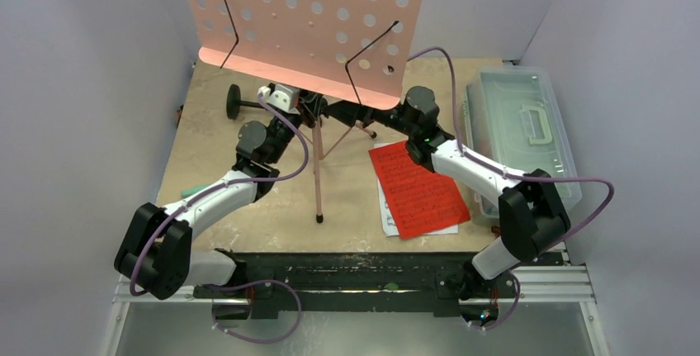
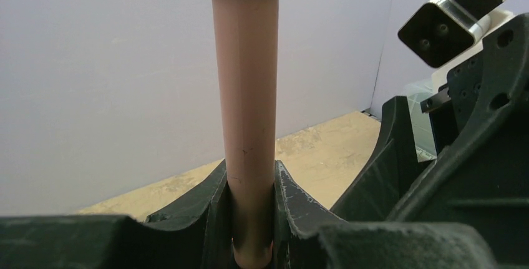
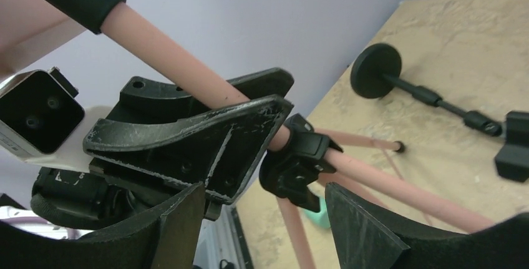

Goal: Set up the instrument practice props

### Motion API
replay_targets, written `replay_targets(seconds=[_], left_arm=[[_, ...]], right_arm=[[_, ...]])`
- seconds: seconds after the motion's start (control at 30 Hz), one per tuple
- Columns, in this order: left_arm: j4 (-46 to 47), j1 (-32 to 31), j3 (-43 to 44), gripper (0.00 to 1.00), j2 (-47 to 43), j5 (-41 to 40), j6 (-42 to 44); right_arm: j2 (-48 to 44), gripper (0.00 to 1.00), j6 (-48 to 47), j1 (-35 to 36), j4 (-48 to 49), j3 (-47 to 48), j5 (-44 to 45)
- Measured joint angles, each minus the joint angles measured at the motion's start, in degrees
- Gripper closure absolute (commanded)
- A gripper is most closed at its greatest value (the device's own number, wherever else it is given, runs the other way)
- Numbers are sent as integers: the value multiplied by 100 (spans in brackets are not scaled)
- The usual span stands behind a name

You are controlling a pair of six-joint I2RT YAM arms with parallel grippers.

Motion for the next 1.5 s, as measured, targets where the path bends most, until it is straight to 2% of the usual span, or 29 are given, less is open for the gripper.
replay_targets(seconds=[0.03, 0.13, 0.17, 0.4, 0.6, 0.7, 0.83, 0.97, 1.03, 1.13, 1.3, 1.5], left_arm=[[-11, 0, 4, 100, -2, 0, 0], [-44, 0, 20, 100, -2, 2, -7], [-57, 0, 28, 100, -2, 2, -11], [-151, 2, 72, 100, -2, 4, -59], [-157, 4, 74, 100, -2, 7, -92], [-160, 7, 74, 100, -2, 13, -98], [-170, 7, 83, 100, -2, 39, -103], [-203, 4, 83, 100, -22, 109, -109], [-212, 4, 85, 100, -22, 120, -116], [-227, 4, 94, 100, -22, 131, -125], [-282, 4, 120, 100, -22, 131, -125], [-350, 4, 166, 100, -22, 140, -125]], right_arm=[[22, 30, 103, 48, 0, 0, -2], [127, 49, 400, 111, 94, -9, 0], [170, 52, 503, 109, 136, -17, 9], [560, 63, 1106, 90, 210, -20, -20], [750, 82, 1834, 57, 654, -26, -127], [940, 86, 2544, 26, 1113, -164, -138], [1307, 81, 3980, 22, 2339, -509, -72], [1941, 69, 5825, 114, 4238, -981, 282], [2087, 63, 6317, 149, 4719, -1222, 457], [2129, 57, 6690, 151, 4795, -1635, 614], [2061, 49, 6339, 133, 4664, -1812, 629], [1556, 45, 4627, 133, 4140, -2026, 632]])
